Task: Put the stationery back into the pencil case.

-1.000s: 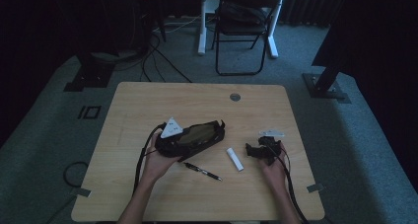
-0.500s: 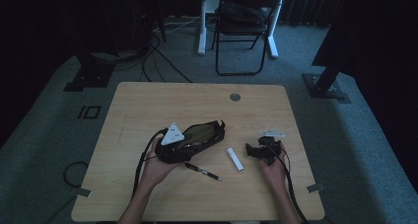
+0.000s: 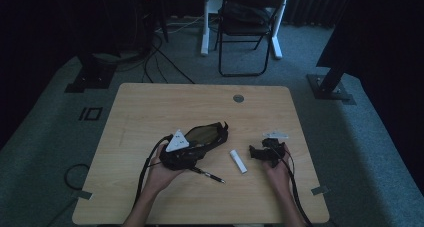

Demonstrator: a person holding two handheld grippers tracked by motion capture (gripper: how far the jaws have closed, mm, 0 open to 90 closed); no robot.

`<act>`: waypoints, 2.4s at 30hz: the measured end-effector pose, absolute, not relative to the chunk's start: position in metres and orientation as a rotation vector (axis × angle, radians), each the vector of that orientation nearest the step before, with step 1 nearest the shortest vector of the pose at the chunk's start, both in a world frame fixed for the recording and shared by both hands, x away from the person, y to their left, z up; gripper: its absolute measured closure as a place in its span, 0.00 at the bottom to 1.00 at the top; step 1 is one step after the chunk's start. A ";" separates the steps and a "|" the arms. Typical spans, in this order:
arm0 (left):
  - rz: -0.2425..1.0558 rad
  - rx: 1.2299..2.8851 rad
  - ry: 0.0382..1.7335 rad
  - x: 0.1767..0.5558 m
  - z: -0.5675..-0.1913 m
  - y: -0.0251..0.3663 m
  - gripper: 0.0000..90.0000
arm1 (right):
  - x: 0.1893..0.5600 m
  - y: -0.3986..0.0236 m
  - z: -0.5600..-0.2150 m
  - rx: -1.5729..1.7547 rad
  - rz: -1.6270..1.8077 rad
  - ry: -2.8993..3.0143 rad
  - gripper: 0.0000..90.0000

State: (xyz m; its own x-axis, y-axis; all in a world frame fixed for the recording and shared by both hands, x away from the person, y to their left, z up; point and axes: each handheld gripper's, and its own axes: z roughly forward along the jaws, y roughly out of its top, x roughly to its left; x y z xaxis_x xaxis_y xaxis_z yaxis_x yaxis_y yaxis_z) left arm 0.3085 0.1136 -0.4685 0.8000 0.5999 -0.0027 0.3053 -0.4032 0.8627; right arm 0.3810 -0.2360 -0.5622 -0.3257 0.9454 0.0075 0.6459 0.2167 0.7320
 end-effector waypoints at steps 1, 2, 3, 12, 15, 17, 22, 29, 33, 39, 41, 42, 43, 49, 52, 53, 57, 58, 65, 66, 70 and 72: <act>0.391 2.024 0.674 0.308 -0.470 0.113 0.54 | 0.381 -0.236 -0.562 1.469 0.900 2.053 0.13; 0.396 2.031 0.672 0.308 -0.471 0.113 0.54 | 0.381 -0.236 -0.562 1.468 0.900 2.052 0.13; 0.397 2.035 0.670 0.307 -0.473 0.112 0.54 | 0.381 -0.236 -0.562 1.468 0.900 2.053 0.13; 0.387 2.063 0.651 0.304 -0.484 0.106 0.54 | 0.381 -0.236 -0.562 1.469 0.900 2.053 0.13; 0.374 2.063 0.654 0.304 -0.488 0.105 0.54 | 0.381 -0.236 -0.562 1.468 0.900 2.053 0.13; 0.373 2.065 0.654 0.304 -0.489 0.105 0.54 | 0.381 -0.236 -0.562 1.468 0.900 2.053 0.13; 0.367 2.068 0.635 0.301 -0.497 0.103 0.54 | 0.381 -0.236 -0.562 1.468 0.900 2.053 0.13; 0.362 2.080 0.630 0.300 -0.504 0.101 0.54 | 0.381 -0.236 -0.562 1.468 0.900 2.053 0.13; 0.342 2.102 0.634 0.301 -0.512 0.100 0.54 | 0.381 -0.236 -0.562 1.469 0.900 2.052 0.13; 0.313 2.126 0.646 0.303 -0.523 0.099 0.53 | 0.381 -0.236 -0.562 1.468 0.900 2.053 0.13; 0.303 2.134 0.649 0.303 -0.526 0.098 0.52 | 0.381 -0.236 -0.562 1.468 0.900 2.052 0.13; 0.298 2.142 0.650 0.304 -0.528 0.098 0.51 | 0.381 -0.236 -0.562 1.468 0.900 2.053 0.13; 0.294 2.149 0.650 0.304 -0.530 0.098 0.50 | 0.381 -0.236 -0.562 1.468 0.900 2.053 0.13; 0.278 2.168 0.642 0.305 -0.538 0.097 0.50 | 0.381 -0.236 -0.562 1.468 0.900 2.053 0.13; 0.276 2.180 0.646 0.306 -0.542 0.097 0.50 | 0.381 -0.236 -0.562 1.468 0.900 2.053 0.13; 0.274 2.184 0.646 0.306 -0.543 0.097 0.50 | 0.381 -0.236 -0.562 1.469 0.900 2.052 0.13; 0.269 2.201 0.639 0.307 -0.546 0.097 0.51 | 0.381 -0.236 -0.562 1.468 0.900 2.053 0.13; 0.266 2.204 0.637 0.307 -0.546 0.096 0.51 | 0.381 -0.236 -0.562 1.468 0.900 2.053 0.13; 0.242 2.226 0.626 0.307 -0.551 0.092 0.56 | 0.381 -0.236 -0.562 1.468 0.900 2.053 0.13; 0.242 2.238 0.623 0.307 -0.553 0.090 0.56 | 0.381 -0.236 -0.562 1.469 0.900 2.053 0.13; 0.247 2.262 0.613 0.306 -0.554 0.087 0.62 | 0.381 -0.236 -0.562 1.468 0.900 2.053 0.13; 0.256 2.268 0.608 0.305 -0.554 0.087 0.66 | 0.381 -0.236 -0.562 1.468 0.900 2.053 0.13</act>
